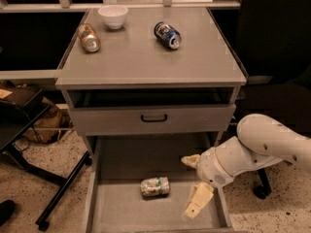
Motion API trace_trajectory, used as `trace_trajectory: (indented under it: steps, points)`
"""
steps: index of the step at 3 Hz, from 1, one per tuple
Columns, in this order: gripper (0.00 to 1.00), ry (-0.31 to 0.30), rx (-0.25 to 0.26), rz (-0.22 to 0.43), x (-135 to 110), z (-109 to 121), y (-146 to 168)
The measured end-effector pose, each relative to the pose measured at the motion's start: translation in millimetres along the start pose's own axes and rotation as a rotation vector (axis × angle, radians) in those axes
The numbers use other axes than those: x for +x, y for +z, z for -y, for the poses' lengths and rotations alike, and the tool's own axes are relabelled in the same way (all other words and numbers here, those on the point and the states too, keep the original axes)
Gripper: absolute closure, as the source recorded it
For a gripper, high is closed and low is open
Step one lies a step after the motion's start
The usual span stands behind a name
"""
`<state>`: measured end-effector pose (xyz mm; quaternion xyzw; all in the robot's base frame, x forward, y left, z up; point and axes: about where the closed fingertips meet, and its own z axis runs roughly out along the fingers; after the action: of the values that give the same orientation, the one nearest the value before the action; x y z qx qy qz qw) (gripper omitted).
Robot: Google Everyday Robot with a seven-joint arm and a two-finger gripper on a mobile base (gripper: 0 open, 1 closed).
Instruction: Pick 7up can from middle drawer and place on counter
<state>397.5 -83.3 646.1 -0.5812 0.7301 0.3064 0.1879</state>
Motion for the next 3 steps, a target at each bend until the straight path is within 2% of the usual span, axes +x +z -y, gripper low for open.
trace_trajectory:
  steps: [1, 2, 3]
  points:
    - [0.00, -0.005, -0.014, 0.041, 3, 4, 20]
    - [0.00, 0.010, -0.024, 0.135, 10, 14, 70]
    - [0.00, 0.036, 0.036, 0.205, 17, 45, 123]
